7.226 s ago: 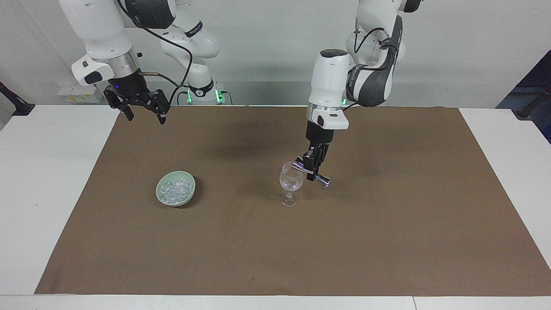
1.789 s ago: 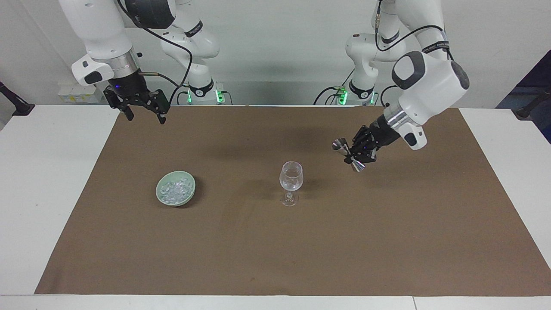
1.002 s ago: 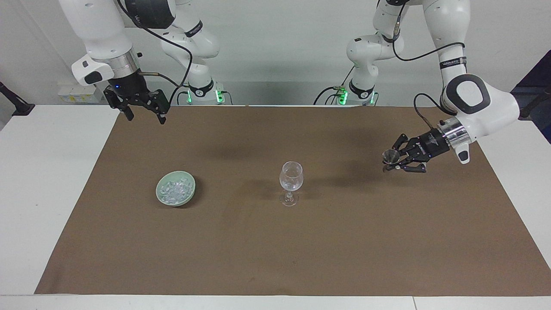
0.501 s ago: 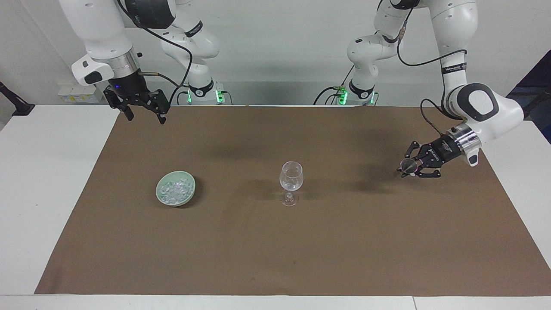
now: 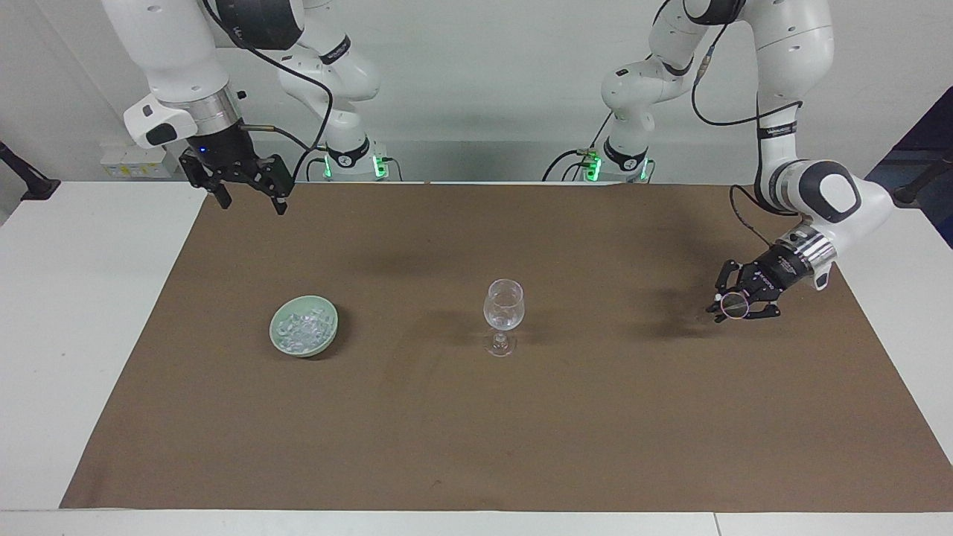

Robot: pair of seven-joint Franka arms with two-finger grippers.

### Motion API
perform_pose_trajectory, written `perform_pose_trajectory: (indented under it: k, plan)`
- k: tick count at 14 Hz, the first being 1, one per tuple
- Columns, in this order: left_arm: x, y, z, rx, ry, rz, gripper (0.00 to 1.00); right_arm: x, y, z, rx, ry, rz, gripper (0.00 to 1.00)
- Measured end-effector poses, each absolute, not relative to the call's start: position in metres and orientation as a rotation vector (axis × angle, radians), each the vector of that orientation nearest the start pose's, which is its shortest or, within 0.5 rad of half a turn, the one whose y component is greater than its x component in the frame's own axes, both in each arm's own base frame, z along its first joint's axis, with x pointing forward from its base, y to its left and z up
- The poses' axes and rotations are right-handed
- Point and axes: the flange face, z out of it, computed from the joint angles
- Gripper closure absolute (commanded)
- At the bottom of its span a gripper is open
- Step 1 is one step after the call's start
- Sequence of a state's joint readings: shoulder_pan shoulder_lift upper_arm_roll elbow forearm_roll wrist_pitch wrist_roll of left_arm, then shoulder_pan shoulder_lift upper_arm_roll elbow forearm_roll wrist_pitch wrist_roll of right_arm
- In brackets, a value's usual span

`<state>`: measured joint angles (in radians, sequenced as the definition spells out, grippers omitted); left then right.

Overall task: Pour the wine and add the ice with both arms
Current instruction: 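Carry the small metal bottle away from the glass and lower it with the left gripper, then open the left gripper to release the small bottle on the table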

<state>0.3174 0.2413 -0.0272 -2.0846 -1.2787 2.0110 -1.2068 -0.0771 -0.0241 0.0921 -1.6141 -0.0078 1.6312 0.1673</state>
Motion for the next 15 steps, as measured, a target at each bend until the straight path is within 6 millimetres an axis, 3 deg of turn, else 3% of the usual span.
perform_pose_trajectory:
  k: [15]
  plan:
    - [0.542,0.098,0.276,1.005,1.864,-0.79,1.0,0.553,0.008,0.623,-3.138,0.239,-0.066,0.0]
